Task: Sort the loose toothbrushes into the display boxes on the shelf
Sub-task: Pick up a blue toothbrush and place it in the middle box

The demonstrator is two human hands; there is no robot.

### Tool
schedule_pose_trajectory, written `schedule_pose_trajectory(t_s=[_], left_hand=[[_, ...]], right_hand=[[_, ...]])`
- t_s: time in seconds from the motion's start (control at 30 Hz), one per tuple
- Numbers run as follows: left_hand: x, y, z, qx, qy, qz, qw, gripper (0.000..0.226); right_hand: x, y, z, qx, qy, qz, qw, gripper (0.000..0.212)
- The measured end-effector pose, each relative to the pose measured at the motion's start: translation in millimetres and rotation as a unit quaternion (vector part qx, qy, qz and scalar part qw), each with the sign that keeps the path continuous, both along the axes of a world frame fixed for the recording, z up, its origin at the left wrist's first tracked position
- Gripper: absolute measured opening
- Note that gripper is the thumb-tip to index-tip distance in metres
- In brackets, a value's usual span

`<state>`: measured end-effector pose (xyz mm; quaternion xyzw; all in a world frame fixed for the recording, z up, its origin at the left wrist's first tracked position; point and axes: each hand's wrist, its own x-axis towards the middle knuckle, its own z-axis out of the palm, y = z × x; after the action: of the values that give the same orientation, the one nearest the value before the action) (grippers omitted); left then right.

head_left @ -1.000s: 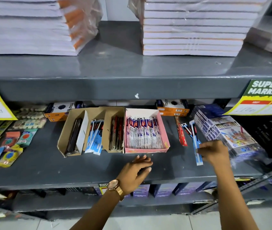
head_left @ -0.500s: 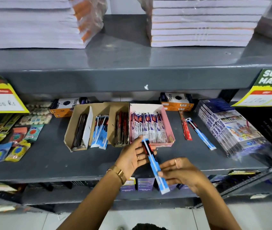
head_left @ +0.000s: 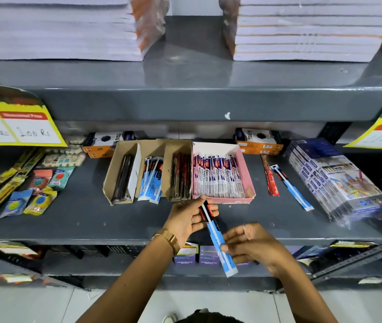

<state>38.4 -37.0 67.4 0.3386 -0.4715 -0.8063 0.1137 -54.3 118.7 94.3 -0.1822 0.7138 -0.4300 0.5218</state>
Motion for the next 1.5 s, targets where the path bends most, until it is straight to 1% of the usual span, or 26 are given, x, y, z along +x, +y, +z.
schedule_pose_trajectory(t_s=[0.1,0.2,0.23,0.3,0.33,0.37,0.4,0.43,0.47,0.53,0.57,0.63,0.7,0.8,0.87,0.97,1.1,1.23,1.3,1.4,1.43,1.5], left_hand=[[4,-7,3,-0.013,0.017,0.01,1.0,0.036],[12,-14,6,-0.019,0.031,0.054,0.998,0.048],[16,-17,4,-0.034,0.024,0.076,0.996,0.048],[31,-23,-2,-0.114,0.014,0.118,0.986,0.04],[42,-26,-8,-0.194,0.02,0.122,0.973,0.036],[53,-31,-17,-0.308,0.021,0.105,0.946,0.032],[66,-37,-28,-0.434,0.0,0.076,0.898,0.031],[79,-46,-40,-0.542,-0.031,0.046,0.838,0.032],[89,-53,-50,-0.61,-0.064,0.018,0.79,0.033],[108,-68,-64,-0.674,-0.106,-0.019,0.731,0.036],[116,-73,-71,-0.697,-0.115,-0.024,0.707,0.042],[131,-84,-83,-0.727,-0.125,-0.037,0.674,0.054],[142,-94,-90,-0.735,-0.128,-0.051,0.664,0.055],[147,-98,-88,-0.749,-0.129,-0.064,0.646,0.054],[148,-99,-86,-0.752,-0.132,-0.072,0.641,0.055],[150,-103,-85,-0.75,-0.123,-0.093,0.644,0.054],[152,-104,-84,-0.744,-0.119,-0.109,0.648,0.055],[151,-102,-82,-0.742,-0.117,-0.107,0.651,0.056],[148,-98,-83,-0.743,-0.127,-0.097,0.65,0.058],[128,-83,-82,-0.738,-0.138,-0.105,0.653,0.06],[116,-73,-80,-0.734,-0.136,-0.12,0.654,0.062],[94,-52,-77,-0.734,-0.124,-0.152,0.65,0.063]], right_hand=[[2,-8,4,-0.011,-0.004,0.013,1.0,0.023],[6,-23,12,-0.027,-0.01,0.039,0.999,0.017],[7,-31,16,-0.035,-0.008,0.04,0.999,0.018],[9,-50,25,-0.062,0.01,0.034,0.997,0.023],[12,-63,30,-0.077,0.028,0.03,0.996,0.028],[14,-75,35,-0.09,0.048,0.027,0.994,0.035],[17,-88,39,-0.102,0.066,0.025,0.992,0.042],[22,-103,40,-0.112,0.078,0.027,0.99,0.049],[28,-118,40,-0.119,0.091,0.03,0.988,0.053],[41,-152,33,-0.122,0.156,0.047,0.979,0.057],[46,-169,27,-0.114,0.213,0.061,0.968,0.056],[55,-201,18,-0.079,0.33,0.081,0.937,0.051],[62,-223,12,-0.036,0.404,0.091,0.909,0.044],[70,-247,11,0.032,0.463,0.105,0.879,0.037],[73,-259,8,0.063,0.481,0.11,0.867,0.037],[73,-272,0,0.097,0.497,0.12,0.854,0.041],[74,-278,-9,0.126,0.498,0.124,0.849,0.043],[72,-273,-3,0.104,0.52,0.098,0.842,0.037],[67,-261,4,0.069,0.507,0.084,0.855,0.032],[48,-229,11,-0.02,0.442,0.025,0.897,0.02],[38,-211,14,-0.047,0.424,-0.003,0.904,0.019],[17,-171,20,-0.07,0.441,-0.064,0.893,0.018]])
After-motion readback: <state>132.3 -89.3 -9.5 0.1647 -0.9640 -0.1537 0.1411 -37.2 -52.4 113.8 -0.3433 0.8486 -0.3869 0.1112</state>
